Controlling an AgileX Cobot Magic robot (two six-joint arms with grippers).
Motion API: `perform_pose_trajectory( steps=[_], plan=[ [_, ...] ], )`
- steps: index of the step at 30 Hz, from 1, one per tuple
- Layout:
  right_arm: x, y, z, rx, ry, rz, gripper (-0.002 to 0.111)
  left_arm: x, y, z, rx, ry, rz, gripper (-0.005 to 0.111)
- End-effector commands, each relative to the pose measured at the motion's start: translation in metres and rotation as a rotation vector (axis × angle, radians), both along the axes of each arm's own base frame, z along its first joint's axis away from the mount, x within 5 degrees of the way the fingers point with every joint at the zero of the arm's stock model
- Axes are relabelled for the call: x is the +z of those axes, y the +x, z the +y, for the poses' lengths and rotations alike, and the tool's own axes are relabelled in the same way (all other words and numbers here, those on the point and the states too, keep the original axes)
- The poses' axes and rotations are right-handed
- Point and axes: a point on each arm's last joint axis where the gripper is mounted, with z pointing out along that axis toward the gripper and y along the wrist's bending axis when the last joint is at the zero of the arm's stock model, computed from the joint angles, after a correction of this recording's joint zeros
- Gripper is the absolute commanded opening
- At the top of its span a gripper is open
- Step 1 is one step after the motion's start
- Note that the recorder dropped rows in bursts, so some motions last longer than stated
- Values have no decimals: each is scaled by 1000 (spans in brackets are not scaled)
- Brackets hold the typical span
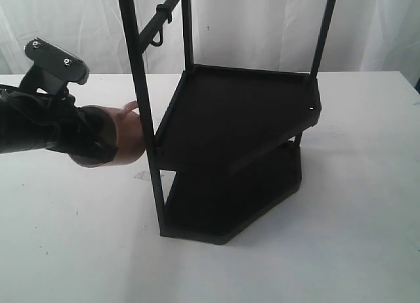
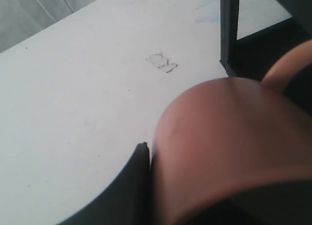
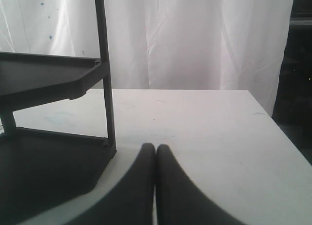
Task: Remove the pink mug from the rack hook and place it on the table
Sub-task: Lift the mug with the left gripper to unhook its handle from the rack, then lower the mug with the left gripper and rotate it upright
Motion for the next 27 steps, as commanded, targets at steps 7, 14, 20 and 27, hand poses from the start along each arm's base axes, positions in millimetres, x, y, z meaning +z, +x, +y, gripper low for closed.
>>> perform_pose_trajectory(
  steps=[7,14,20,27],
  plan=[
    [-2,0,0,-4,-9,3,0,-10,-27,-12,-121,-173,231,0],
    [-2,0,0,-4,-9,3,0,-10,-34,-7,-166,-160,305,0],
    [-2,0,0,-4,-9,3,0,-9,-35,-5,-185,-118,290,0],
    [-2,0,0,-4,-9,3,0,-10,-36,-2,-202,-72,295,0]
  ],
)
